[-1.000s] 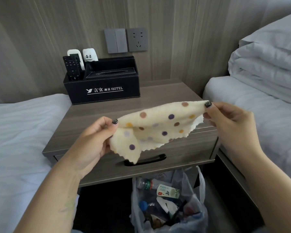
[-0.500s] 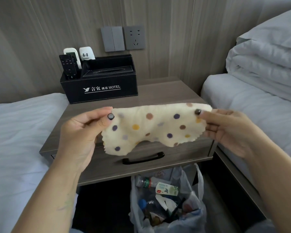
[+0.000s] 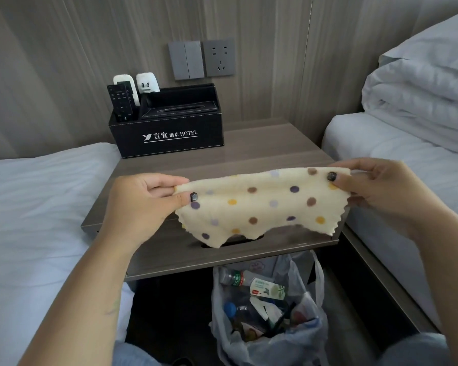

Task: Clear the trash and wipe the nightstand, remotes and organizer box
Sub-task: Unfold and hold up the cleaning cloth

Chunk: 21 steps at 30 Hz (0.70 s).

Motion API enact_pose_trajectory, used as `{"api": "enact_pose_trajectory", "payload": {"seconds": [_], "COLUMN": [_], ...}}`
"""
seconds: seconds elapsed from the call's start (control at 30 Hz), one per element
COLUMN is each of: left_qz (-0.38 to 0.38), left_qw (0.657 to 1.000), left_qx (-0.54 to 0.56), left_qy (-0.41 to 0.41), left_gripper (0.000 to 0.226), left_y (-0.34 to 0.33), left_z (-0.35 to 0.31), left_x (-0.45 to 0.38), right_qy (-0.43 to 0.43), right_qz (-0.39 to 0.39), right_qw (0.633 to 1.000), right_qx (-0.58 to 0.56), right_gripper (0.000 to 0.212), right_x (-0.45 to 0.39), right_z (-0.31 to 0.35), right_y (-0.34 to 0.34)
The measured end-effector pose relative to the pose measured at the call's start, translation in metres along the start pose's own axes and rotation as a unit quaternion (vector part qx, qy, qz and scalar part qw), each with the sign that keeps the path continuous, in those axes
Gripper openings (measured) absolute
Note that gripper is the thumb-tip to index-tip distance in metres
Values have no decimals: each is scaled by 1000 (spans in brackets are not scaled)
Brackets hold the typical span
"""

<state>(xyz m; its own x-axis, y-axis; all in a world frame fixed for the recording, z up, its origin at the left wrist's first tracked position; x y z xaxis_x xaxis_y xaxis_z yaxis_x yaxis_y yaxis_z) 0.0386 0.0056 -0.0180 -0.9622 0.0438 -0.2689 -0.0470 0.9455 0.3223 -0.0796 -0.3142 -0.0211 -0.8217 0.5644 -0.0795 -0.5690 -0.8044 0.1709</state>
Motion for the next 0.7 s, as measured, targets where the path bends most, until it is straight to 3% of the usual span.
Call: {"api": "enact_pose_trajectory", "payload": {"seconds": [0.1, 0.17, 0.3, 0.4, 0.53, 0.7], "left_qz": [-18, -24, -20, -22, -13, -32], "left_qw": [1000, 999, 999, 999, 999, 999], "left_qx": [-6, -25, -28, -17, 26, -5], "left_qy": [11, 13, 7, 25, 40, -6], "left_gripper": [32, 41, 32, 29, 23, 11], "left_y": [5, 6, 5, 4, 3, 2], "left_z": [-6, -9, -14, -13, -16, -21], "left_x": [3, 6, 10, 11, 12, 17], "right_qy": [-3, 0, 91, 107, 145, 141], "right_qz": [77, 101, 13, 0, -90, -119], "right_qw": [986, 980, 993, 992, 977, 971], "right_qx": [-147, -174, 73, 62, 127, 151], "right_gripper": [43, 46, 22, 23, 24, 20], "right_x": [3, 3, 2, 6, 6, 7], "right_z": [5, 5, -1, 2, 2, 1], "right_y": [2, 5, 3, 2, 5, 7]}}
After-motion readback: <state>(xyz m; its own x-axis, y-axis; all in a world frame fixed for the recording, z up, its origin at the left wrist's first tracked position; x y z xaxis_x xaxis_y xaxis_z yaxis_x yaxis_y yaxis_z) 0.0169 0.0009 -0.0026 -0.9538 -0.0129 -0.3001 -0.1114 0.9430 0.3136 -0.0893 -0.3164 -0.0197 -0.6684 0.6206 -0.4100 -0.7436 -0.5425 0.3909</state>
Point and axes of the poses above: each hand's wrist, its own x-axis away from the middle knuckle, its own y-axis out of the back of the hand, z = x × y, the point moved 2 cm from there along -x, towards the middle knuckle, and after that the axes turned 7 degrees about -z, right-handed, at the moved point
